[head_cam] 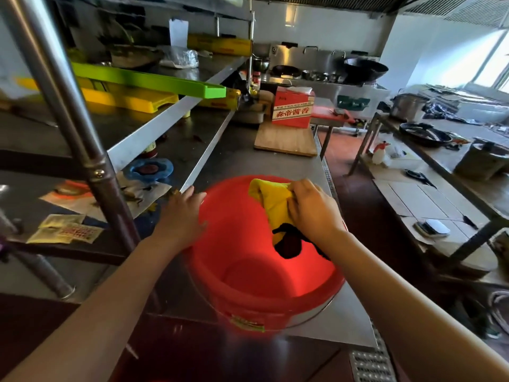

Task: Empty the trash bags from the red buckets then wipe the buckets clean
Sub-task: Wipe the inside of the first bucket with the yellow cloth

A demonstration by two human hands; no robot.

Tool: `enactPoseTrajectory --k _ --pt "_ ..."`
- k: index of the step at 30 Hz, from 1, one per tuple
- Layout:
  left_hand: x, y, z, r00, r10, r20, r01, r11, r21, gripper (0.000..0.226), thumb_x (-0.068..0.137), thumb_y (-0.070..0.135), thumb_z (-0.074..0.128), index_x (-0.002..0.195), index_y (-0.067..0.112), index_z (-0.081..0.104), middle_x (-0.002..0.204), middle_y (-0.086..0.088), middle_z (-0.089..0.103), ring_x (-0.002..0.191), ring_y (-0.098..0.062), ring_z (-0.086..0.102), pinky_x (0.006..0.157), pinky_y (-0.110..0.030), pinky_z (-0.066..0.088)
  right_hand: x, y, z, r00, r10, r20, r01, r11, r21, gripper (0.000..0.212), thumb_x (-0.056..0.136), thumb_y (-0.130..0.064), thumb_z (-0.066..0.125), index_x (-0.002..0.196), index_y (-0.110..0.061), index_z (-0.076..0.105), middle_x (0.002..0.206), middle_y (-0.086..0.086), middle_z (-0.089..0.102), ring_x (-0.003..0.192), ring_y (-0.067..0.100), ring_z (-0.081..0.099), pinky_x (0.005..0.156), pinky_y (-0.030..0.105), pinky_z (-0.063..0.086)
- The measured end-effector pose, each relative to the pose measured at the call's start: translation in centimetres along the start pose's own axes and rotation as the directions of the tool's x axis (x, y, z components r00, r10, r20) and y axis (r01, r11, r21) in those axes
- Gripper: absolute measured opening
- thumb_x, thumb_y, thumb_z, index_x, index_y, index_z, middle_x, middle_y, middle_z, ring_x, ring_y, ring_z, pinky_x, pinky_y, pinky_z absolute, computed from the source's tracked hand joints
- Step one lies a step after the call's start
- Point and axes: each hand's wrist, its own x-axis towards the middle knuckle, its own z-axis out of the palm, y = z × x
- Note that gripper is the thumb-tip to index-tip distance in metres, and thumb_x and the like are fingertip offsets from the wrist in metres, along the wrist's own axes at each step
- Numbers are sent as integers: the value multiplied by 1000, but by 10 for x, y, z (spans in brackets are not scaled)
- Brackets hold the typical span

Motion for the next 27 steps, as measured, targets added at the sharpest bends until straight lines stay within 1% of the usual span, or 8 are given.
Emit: enactPoseTrajectory --k 3,6,9,14,17,21,24,27 --pt "-3 7 0 999 -15 47 25 977 -213 70 87 9 56 152 16 30 161 -17 18 147 -32 25 117 -41 25 -1 -3 14 998 3 60 -3 1000 -3 18 95 -24 50 107 -13 60 106 7 59 102 29 58 71 38 46" --pt "-7 13 -2 1000 11 26 -2 949 -316 72 86 -6 49 153 11 30 157 -14 30 145 -27 30 117 -36 26 -4 -3 24 996 7 94 -5 1000 -19 19 95 -24 49 107 -14 60 106 5 59 104 27 58 68 38 47" --pt "-10 16 -3 1000 12 -27 -21 925 -380 70 84 -11 49 150 10 36 149 -13 43 138 -27 40 114 -36 33 -7 -3 31 991 11 136 -5 999 -45 20 94 -25 47 108 -15 58 107 3 58 105 26 57 69 38 48" --pt "-18 22 -1 991 -45 -122 -33 824 -566 68 88 -11 46 146 24 45 144 -1 51 129 -19 51 106 -34 46 -13 4 37 988 33 149 -28 999 -36 18 93 -24 47 107 -17 56 107 1 57 105 24 57 69 36 47" --pt "-18 30 1 980 17 -198 -132 799 -586 68 87 -12 46 144 25 47 142 3 53 129 -11 50 107 -26 43 -12 10 36 991 40 126 -34 998 -45 17 94 -24 47 106 -16 57 106 2 57 105 24 57 67 35 43" --pt "-12 45 5 960 104 -260 -243 771 -589 67 88 -13 47 145 23 47 141 6 53 126 0 47 94 0 37 -12 18 34 992 43 119 -35 997 -70 19 94 -23 48 107 -13 57 107 5 57 103 27 57 64 35 40" --pt "-8 53 10 935 146 -323 -311 776 -549 68 87 -16 47 145 21 47 146 4 48 132 3 39 100 1 30 -13 24 33 988 73 137 -65 996 -65 20 94 -22 48 108 -12 56 109 6 57 103 30 56 68 38 45" --pt "-2 59 15 887 227 -402 -407 796 -448 71 83 -20 47 145 15 46 149 -4 45 137 -3 36 106 -3 26 -16 31 37 980 89 180 -79 995 -61 22 94 -19 48 111 -8 55 113 10 56 105 32 54 70 39 43"
